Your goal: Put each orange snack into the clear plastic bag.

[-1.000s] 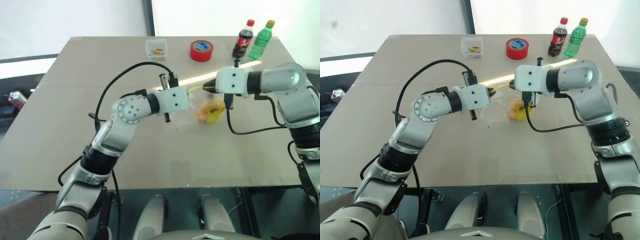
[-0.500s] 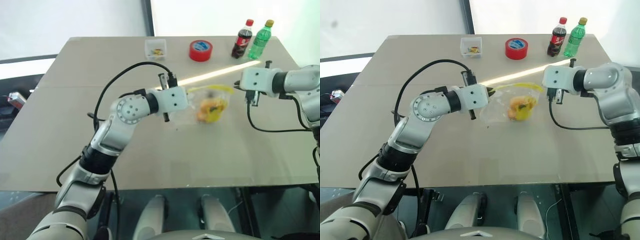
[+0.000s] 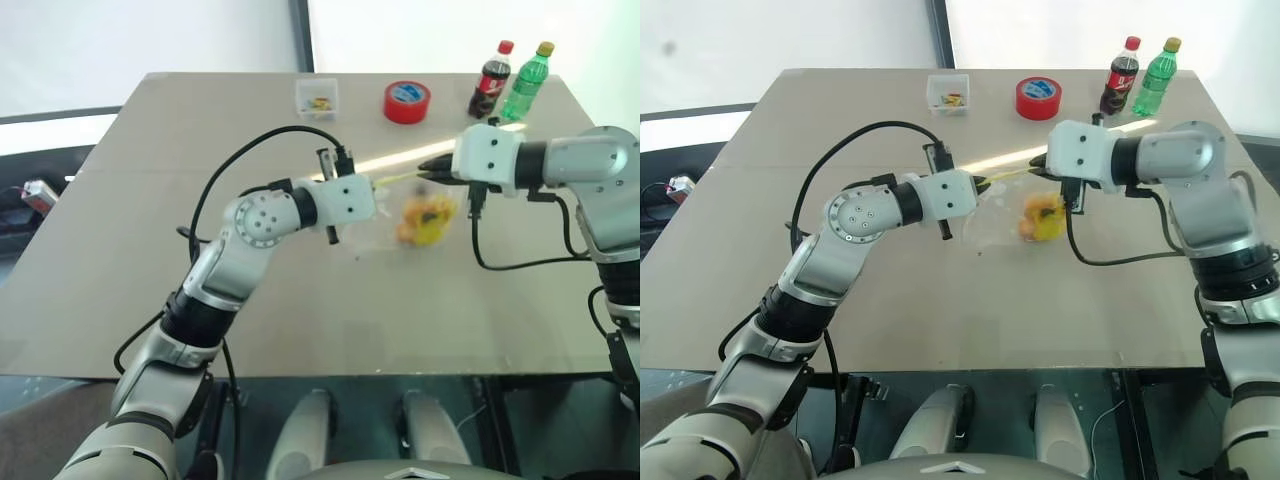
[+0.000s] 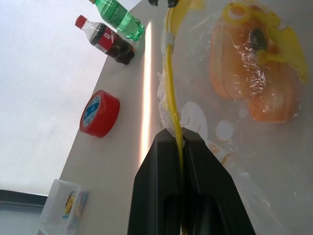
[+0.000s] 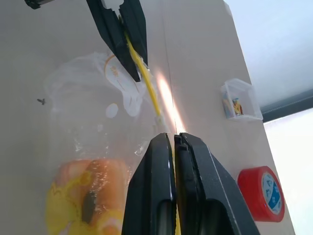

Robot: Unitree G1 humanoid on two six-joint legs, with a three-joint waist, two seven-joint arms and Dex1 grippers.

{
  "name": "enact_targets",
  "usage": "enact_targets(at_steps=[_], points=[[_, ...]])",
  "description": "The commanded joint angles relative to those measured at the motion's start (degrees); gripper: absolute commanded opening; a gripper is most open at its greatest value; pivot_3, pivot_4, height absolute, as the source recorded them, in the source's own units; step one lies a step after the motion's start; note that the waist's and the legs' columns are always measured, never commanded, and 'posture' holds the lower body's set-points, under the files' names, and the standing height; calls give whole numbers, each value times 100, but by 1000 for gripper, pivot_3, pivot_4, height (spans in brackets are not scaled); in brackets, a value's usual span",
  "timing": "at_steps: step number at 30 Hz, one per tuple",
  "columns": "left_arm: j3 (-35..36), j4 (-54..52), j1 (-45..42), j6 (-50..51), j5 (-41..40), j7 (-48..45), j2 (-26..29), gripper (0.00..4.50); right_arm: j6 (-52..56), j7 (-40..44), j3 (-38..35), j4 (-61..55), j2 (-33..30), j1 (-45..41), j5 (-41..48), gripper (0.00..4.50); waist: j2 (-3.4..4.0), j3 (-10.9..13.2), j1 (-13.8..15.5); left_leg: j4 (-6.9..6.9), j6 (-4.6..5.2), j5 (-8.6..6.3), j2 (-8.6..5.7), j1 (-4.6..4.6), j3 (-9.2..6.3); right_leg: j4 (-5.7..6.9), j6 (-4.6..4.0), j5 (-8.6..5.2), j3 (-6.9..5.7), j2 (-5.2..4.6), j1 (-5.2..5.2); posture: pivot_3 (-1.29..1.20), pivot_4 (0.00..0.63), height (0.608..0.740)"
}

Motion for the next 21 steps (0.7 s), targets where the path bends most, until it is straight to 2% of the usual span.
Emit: enact_targets(at_steps=[1, 15, 21], points=[[104, -135, -117, -101, 2, 56, -28, 0, -272, -52, 32, -16, 34, -114, -137, 210, 0, 0, -9, 0, 0, 0, 1, 0, -1, 1, 0, 0, 0, 1, -1, 0, 150, 740], [98, -214, -61, -89, 28, 109, -118, 0, -638, -141, 160, 429, 332, -432, -466, 210, 0, 0, -28, -1, 0, 0, 1, 0, -1, 1, 0, 0, -1, 1, -1, 0, 150, 740], [99, -152, -71, -133, 39, 111, -99, 0, -315, 124, -11, 87, 287, -466, -62, 210, 0, 0, -28, -1, 0, 0, 1, 0, -1, 1, 0, 0, -1, 1, -1, 0, 150, 740]])
